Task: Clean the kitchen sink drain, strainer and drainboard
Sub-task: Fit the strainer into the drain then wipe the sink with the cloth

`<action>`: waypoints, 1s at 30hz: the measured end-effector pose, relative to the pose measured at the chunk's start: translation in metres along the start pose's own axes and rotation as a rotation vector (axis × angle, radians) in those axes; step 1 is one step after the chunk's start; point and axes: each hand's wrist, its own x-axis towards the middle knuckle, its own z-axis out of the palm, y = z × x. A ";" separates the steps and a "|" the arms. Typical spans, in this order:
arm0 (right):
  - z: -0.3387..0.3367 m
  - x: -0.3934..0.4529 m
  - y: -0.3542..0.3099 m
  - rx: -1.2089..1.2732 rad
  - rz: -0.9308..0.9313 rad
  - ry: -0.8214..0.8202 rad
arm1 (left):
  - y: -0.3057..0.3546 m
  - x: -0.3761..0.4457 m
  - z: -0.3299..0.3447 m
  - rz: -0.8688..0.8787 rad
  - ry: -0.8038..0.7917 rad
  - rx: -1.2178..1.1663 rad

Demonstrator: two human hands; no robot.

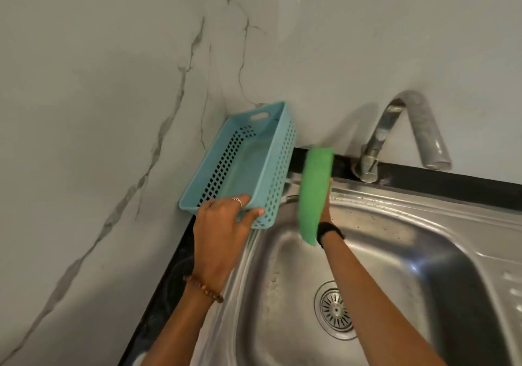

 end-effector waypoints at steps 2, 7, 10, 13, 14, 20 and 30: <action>0.027 0.019 -0.007 -0.061 -0.019 0.082 | 0.000 -0.002 0.001 0.028 0.014 0.025; 0.080 -0.007 -0.003 0.203 -0.193 -0.080 | 0.001 0.000 -0.003 0.009 0.001 -0.020; 0.083 -0.038 -0.002 0.208 -0.250 0.029 | 0.005 -0.002 -0.006 -0.017 -0.017 -0.027; 0.086 -0.059 0.003 0.428 -0.277 -0.013 | 0.006 -0.003 -0.006 -0.056 -0.034 -0.054; 0.083 -0.065 0.001 0.506 -0.263 -0.060 | 0.006 -0.003 -0.006 -0.061 -0.036 -0.062; 0.058 -0.029 0.005 -0.043 -0.306 -0.075 | 0.008 -0.005 -0.006 -0.047 -0.070 -0.029; 0.003 -0.003 0.031 -1.224 -0.606 0.066 | 0.008 -0.010 0.011 0.048 -0.091 0.255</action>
